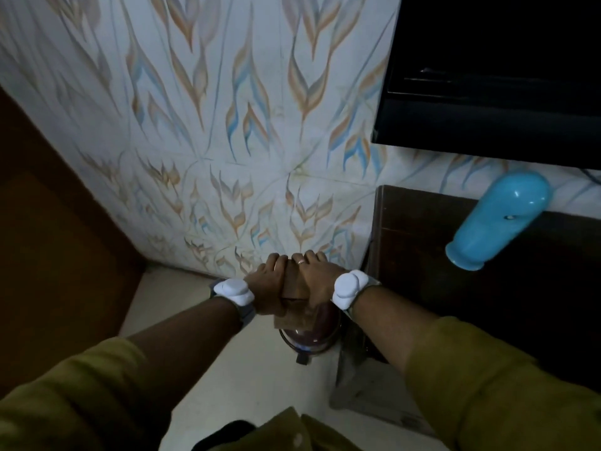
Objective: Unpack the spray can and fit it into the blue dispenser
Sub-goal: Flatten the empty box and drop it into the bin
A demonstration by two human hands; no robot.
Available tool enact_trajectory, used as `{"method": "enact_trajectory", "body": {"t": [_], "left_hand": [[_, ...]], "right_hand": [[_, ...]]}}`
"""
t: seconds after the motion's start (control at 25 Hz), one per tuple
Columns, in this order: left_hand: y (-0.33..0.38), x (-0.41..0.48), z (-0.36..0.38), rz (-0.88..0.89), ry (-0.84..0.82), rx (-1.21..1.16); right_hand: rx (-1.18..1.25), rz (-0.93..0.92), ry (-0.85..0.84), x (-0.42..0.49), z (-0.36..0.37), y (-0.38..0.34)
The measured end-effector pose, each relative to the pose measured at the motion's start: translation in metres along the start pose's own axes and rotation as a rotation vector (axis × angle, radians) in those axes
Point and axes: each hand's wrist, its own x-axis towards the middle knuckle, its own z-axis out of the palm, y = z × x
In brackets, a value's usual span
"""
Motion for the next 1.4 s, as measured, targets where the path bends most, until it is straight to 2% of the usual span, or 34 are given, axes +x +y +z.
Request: {"method": "enact_trajectory", "body": {"t": [0.32,0.68,0.84,0.96,1.12,1.24,1.28,1.4], "left_hand": [[0.006,0.065,-0.005,0.129,-0.040,0.086],[-0.005,0.114,0.025,0.161,-0.127,0.076],[-0.012,0.144,0.030,0.212,-0.124,0.078],[-0.016,0.160,0.034,0.184,-0.143,0.068],[-0.025,0.176,0.039,0.143,-0.155,0.052],[-0.027,0.184,0.043,0.133,-0.144,0.045],[-0.026,0.184,0.043,0.138,-0.128,0.043],[-0.022,0.185,0.054,0.164,-0.136,0.045]], "right_hand": [[0.068,0.147,0.048,0.018,0.013,0.041],[0.057,0.179,-0.062,0.054,0.041,0.069],[0.066,0.252,-0.117,0.086,0.058,0.086],[0.031,0.256,-0.128,0.098,0.061,0.092],[0.013,0.304,-0.065,0.114,0.063,0.094],[-0.029,0.405,-0.112,0.133,0.077,0.102],[0.022,0.455,-0.070,0.137,0.091,0.104],[0.092,0.422,0.051,0.148,0.109,0.102]]}}
